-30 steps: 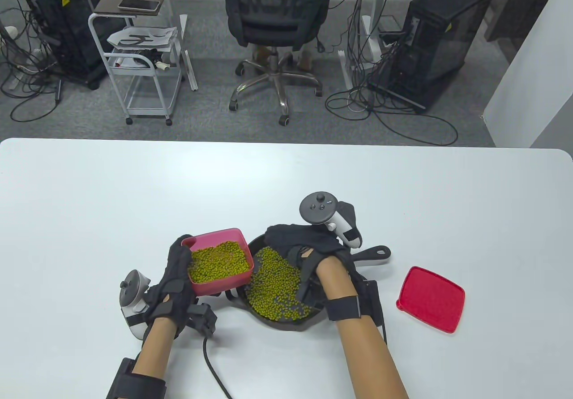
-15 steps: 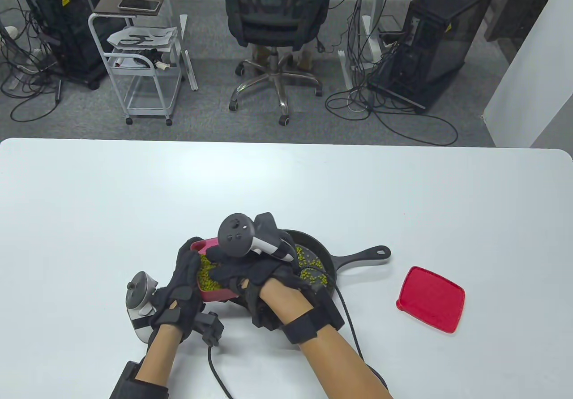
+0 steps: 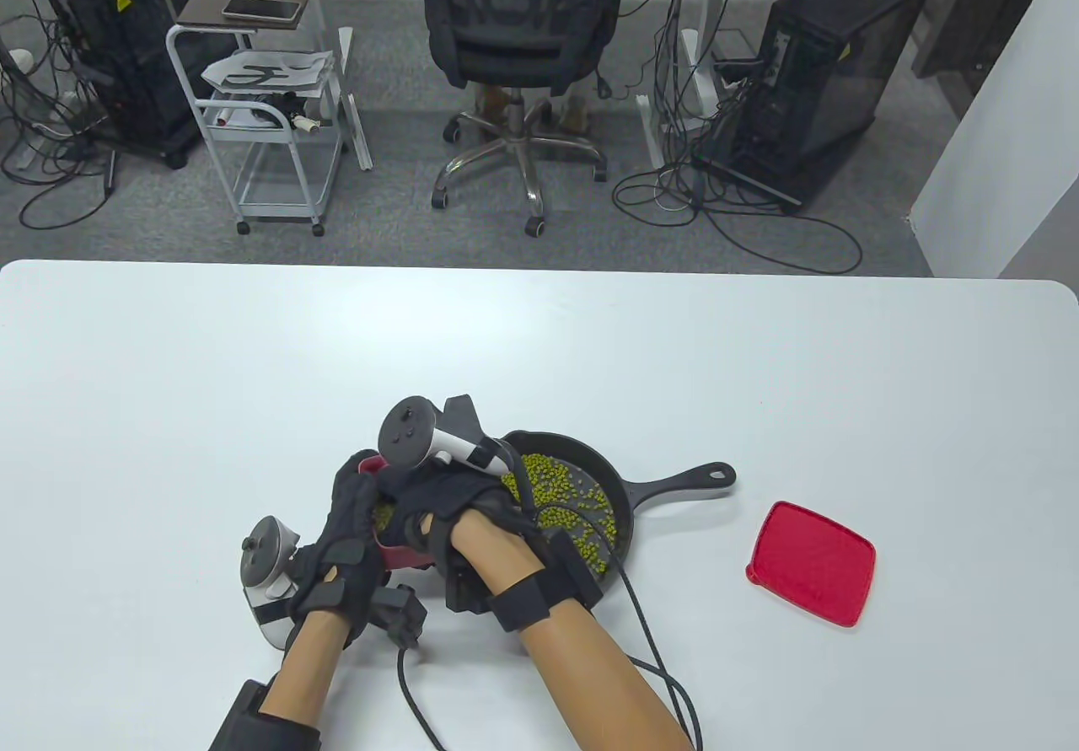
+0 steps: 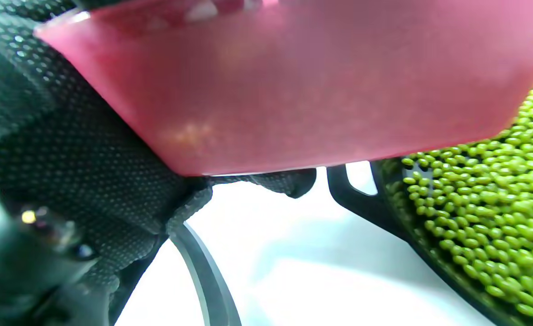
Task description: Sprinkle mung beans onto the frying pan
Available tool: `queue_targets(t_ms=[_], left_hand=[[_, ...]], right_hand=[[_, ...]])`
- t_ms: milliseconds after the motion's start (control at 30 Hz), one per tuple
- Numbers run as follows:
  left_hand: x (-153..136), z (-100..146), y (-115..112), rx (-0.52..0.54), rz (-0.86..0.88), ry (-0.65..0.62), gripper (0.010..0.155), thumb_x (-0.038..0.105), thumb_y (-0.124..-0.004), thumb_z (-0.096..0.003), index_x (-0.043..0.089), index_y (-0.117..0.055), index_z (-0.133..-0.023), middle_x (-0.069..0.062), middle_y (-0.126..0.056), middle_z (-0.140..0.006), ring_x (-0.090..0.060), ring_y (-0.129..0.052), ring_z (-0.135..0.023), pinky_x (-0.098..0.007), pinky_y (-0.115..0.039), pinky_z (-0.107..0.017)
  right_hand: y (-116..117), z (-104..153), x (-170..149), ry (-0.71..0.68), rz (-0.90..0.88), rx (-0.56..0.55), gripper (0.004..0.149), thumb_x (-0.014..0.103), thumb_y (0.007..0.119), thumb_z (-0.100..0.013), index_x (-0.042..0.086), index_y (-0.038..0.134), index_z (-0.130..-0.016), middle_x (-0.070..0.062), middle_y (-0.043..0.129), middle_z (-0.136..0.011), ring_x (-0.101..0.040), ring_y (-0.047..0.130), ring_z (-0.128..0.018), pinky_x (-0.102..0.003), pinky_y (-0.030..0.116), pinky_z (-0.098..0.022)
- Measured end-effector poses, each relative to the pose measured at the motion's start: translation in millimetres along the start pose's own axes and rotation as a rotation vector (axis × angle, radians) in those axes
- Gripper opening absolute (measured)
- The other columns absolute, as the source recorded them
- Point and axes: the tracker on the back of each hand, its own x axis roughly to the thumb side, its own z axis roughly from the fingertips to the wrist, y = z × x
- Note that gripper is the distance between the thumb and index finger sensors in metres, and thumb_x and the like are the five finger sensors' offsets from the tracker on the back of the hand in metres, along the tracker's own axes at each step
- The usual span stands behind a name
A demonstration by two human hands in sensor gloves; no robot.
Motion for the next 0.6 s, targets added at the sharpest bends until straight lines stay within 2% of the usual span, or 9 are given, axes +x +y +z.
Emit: queue_targets(t_ms=[200, 467, 600], left_hand=[[-2, -1, 0, 0.001, 0.014, 0.0, 0.07, 0.068, -0.055, -0.0543, 0.038, -0.034, -0.113, -0.025, -0.044, -0.109, -0.045, -0.087, -0.066, -0.046, -0.091, -0.037], [-2, -3, -3, -0.024, 0.013, -0.009, 0.07, 0.069, -0.056, -0.054, 0.039, -0.034, -0.113, -0.024, -0.044, -0.11, -0.044, -0.087, -0.067, -0.046, -0.091, -0.038], [-1, -3, -3, -0.037, 0.029, -0.001, 0.07, 0.069, -0.055, -0.0541, 0.039, -0.034, -0.113, -0.024, -0.045, -0.11, -0.044, -0.088, -0.067, -0.045, -0.091, -0.038]], right_hand=[[0, -2, 2, -0.016, 0.007, -0.105, 0.058, 0.022, 0.099, -0.045, 0.02, 0.074, -0.097, -0.018, 0.077, -0.096, -0.046, 0.084, -0.068, -0.032, 0.092, -0.035], [-8, 3, -12, -0.035, -0.05, -0.179, 0.037, 0.015, 0.097, -0.045, 0.024, 0.089, -0.08, -0.012, 0.088, -0.088, -0.041, 0.094, -0.056, -0.027, 0.094, -0.026], [-18, 9, -19, -0.035, -0.091, -0.207, 0.037, 0.014, 0.096, -0.045, 0.023, 0.089, -0.08, -0.013, 0.088, -0.088, -0.042, 0.094, -0.056, -0.028, 0.094, -0.026]])
